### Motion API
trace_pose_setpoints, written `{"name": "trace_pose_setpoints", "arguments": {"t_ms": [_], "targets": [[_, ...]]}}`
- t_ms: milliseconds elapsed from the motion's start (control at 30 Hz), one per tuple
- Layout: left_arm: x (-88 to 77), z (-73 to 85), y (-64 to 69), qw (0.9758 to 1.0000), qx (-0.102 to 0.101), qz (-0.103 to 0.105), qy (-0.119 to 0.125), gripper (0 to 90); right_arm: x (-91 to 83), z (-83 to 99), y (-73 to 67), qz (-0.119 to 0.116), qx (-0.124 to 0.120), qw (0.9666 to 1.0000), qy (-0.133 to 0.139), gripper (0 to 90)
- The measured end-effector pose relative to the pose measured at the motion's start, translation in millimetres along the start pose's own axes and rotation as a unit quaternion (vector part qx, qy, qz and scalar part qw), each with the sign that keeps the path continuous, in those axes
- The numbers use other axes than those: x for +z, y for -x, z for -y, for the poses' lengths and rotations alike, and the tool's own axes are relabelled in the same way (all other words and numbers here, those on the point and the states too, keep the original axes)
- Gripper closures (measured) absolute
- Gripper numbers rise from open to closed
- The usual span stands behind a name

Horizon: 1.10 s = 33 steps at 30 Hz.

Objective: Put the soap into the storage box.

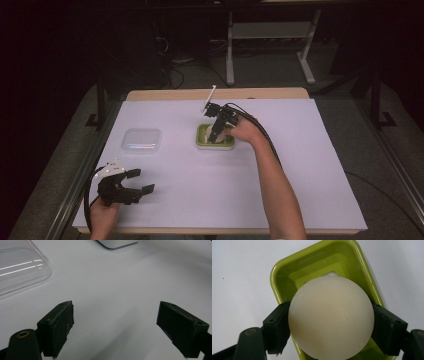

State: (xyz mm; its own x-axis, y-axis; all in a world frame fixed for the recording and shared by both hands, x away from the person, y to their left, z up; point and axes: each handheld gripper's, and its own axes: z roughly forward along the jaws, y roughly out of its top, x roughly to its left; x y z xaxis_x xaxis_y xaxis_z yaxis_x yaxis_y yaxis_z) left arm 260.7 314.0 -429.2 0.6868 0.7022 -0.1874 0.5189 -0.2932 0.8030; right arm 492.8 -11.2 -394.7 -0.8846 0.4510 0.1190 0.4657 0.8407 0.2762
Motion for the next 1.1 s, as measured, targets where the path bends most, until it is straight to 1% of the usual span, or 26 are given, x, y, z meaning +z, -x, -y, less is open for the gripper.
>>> {"name": "trace_pose_setpoints", "arguments": {"t_ms": [500, 800, 933, 1067, 1100], "targets": [[0.0, -0.1, -0.2, 1.0, 0.001, 0.0, 0.0, 13.6, 0.2, 0.4, 0.4, -0.001, 0.005, 1.0, -0.003, 23.6], [0.0, -0.1, -0.1, 1.0, 0.001, 0.0, 0.0, 13.6, 0.2, 0.6, 0.6, 0.0, 0.004, 1.0, -0.003, 23.6], [0.3, -0.2, 0.1, 1.0, 0.001, 0.0, 0.001, 13.6, 0.2, 0.9, 0.5, -0.001, 0.007, 1.0, -0.003, 23.6], [0.2, -0.3, 0.5, 1.0, 0.002, 0.0, 0.0, 13.6, 0.5, 1.7, 0.8, -0.004, 0.009, 0.9999, -0.006, 23.5], [0.3, -0.3, 0.9, 1.0, 0.0, 0.001, 0.0, 13.6, 0.9, 1.8, 0.6, -0.003, 0.009, 0.9999, -0.009, 23.3]]}}
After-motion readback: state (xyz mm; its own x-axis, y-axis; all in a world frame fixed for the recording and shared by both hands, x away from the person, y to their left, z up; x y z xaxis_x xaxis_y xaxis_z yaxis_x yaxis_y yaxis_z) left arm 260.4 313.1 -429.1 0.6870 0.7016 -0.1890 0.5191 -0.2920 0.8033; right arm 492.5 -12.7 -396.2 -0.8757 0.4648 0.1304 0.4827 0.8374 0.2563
